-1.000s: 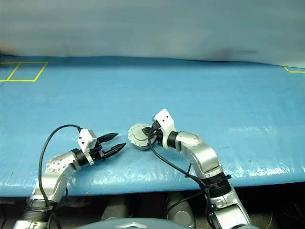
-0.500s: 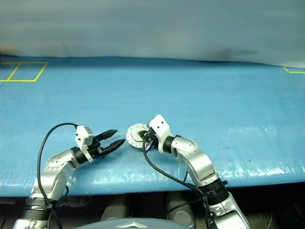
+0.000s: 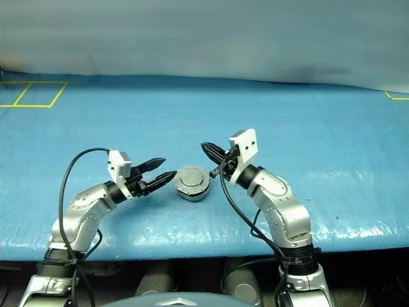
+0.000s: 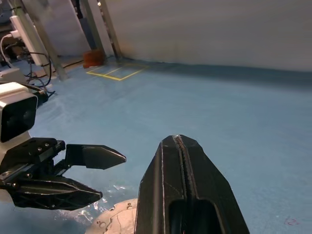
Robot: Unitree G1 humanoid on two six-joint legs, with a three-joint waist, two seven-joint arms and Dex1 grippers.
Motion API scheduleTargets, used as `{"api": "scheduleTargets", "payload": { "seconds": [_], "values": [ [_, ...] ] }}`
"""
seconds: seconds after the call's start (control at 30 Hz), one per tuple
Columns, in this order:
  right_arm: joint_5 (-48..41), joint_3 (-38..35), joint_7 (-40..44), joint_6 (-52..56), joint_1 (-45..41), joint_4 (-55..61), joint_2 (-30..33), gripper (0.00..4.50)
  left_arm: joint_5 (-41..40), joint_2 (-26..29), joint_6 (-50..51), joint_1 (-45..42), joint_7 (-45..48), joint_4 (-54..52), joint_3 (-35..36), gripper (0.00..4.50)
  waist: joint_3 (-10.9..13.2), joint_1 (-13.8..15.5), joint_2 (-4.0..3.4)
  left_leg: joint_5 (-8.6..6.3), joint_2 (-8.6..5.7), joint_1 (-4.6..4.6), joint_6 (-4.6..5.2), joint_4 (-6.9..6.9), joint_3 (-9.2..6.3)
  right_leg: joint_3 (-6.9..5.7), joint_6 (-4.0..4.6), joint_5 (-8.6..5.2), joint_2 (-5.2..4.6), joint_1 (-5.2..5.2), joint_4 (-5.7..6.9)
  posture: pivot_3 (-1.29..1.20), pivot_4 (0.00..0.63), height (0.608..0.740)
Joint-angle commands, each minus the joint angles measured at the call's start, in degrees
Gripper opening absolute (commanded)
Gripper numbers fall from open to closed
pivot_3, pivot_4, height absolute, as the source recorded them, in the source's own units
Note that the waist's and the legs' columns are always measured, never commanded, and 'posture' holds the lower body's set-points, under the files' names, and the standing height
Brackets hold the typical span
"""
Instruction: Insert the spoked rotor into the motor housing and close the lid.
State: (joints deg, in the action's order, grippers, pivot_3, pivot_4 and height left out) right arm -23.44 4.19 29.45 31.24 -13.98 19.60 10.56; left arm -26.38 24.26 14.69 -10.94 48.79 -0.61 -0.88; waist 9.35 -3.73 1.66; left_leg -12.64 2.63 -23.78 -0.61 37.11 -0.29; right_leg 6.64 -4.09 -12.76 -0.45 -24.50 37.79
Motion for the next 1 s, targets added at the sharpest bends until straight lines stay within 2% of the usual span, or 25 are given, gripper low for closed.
{"api": "scheduleTargets", "payload": {
  "seconds": [0.03, 0.33, 1.0],
  "values": [
    [0.03, -0.16, -1.09, -1.36, 1.04, 2.42, 0.09, 0.0, 1.38, -0.68, -1.18, -2.76, 1.21, 1.45, -1.1, 4.45, 0.0, -0.1, 0.0, 0.0, 0.0, 0.01, 0.0, 0.0, 0.0, 0.0, 0.0, 0.0, 0.01, 0.0, 0.01, 0.0, 0.15, 0.74],
    [0.33, 0.96, -3.12, -2.02, 3.84, 4.86, 0.18, 0.0, 4.86, 0.5, 4.19, -7.08, 5.82, 5.38, -7.44, 4.45, 0.0, -0.21, -0.01, 0.0, 0.01, -0.01, 0.0, -0.03, -0.02, 0.02, -0.01, 0.0, 0.04, -0.02, 0.0, 0.0, 0.15, 0.74],
    [0.69, 2.08, -4.19, -2.41, 4.29, 4.39, 1.2, 0.0, 7.16, 1.03, 3.81, -5.93, 8.18, 5.22, -8.01, 4.45, 0.0, -0.04, -0.01, 0.0, 0.01, 0.01, 0.0, -0.02, -0.03, 0.01, 0.0, 0.0, 0.03, 0.02, 0.0, 0.0, 0.15, 0.74]
  ]
}}
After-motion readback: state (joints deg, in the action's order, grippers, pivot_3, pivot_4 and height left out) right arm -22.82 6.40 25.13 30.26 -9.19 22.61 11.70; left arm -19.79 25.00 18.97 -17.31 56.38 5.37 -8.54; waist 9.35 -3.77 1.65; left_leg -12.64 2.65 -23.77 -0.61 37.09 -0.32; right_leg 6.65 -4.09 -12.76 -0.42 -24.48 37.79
